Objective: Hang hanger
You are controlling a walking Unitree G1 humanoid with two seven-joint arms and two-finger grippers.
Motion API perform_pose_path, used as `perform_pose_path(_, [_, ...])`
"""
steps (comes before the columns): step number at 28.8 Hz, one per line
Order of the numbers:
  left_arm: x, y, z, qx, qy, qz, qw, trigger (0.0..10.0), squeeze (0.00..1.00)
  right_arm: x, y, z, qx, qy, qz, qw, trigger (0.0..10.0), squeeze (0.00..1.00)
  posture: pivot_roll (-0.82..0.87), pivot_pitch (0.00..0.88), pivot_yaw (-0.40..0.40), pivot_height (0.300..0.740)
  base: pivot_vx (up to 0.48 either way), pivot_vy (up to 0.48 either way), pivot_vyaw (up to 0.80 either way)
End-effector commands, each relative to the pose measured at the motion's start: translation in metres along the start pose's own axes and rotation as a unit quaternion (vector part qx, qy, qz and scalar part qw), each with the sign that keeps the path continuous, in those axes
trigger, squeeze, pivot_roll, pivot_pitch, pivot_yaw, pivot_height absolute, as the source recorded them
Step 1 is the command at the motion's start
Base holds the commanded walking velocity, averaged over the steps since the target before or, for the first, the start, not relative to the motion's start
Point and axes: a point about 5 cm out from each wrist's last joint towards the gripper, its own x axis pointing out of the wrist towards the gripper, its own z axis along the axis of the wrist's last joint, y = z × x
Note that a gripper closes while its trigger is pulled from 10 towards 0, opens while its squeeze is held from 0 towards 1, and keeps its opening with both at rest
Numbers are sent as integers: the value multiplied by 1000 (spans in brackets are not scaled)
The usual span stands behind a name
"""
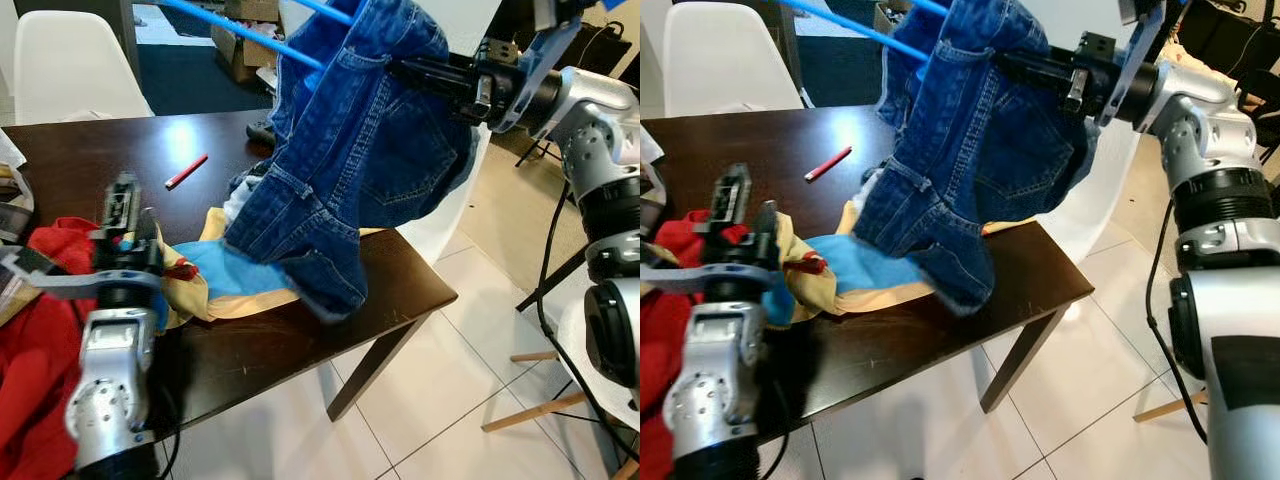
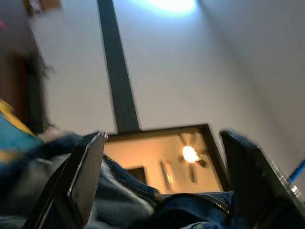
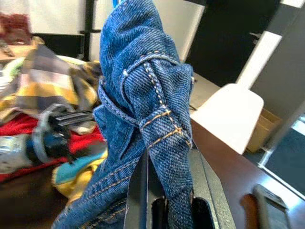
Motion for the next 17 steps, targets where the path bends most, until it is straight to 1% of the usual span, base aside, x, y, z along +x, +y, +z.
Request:
perform_pose_path(1, [-3,8,-20,-44,17,18,999,10000,0,-6,1,15,-16,-31,5,999,0,0,104,76,-178,740,0,0,0])
perform_pose_path(2, [-2,8,-25,-53,27,20,998,10000,0,-7,2,16,-16,-32,11,999,0,0,104,76,-178,740,0,0,0])
perform_pose_path(6, [-1,7,-28,-54,33,21,998,10000,0,-8,3,16,-15,-32,13,999,0,0,106,78,-178,740,0,0,0])
perform_pose_path(7, [-1,9,-31,-44,43,33,998,10000,0,-9,4,16,-15,-33,13,999,0,0,106,80,-178,740,0,0,0])
perform_pose_path(8, [-1,9,-31,-44,43,33,998,10000,0,-9,4,16,-15,-33,13,999,0,0,106,80,-178,740,0,0,0])
perform_pose_path(9, [-1,12,-32,-38,44,51,997,10000,0,-9,3,16,-15,-33,10,999,0,0,106,80,-178,740,0,0,0])
perform_pose_path(10, [-1,12,-32,-38,44,51,997,10000,0,-9,3,16,-15,-33,10,999,0,0,106,80,-178,740,0,0,0])
perform_pose_path(11, [-3,16,-33,-19,44,74,996,10000,0,-10,2,16,-16,-34,4,999,0,0,106,80,-178,740,0,0,0])
perform_pose_path(12, [-3,16,-33,-19,44,74,996,10000,0,-10,2,16,-16,-34,4,999,0,0,106,80,-178,740,0,0,0])
perform_pose_path(14, [-11,13,-39,-9,43,101,994,10000,0,-10,-4,15,-24,-23,-33,999,0,0,112,87,-176,740,0,0,0])
perform_pose_path(15, [-11,13,-39,-9,43,101,994,10000,0,-10,-4,15,-24,-23,-33,999,0,0,112,87,-176,740,0,0,0])
perform_pose_path(17, [-17,1,-43,-11,44,99,994,10000,0,-10,-13,13,-34,-15,-91,995,0,0,119,90,-180,740,0,0,0])
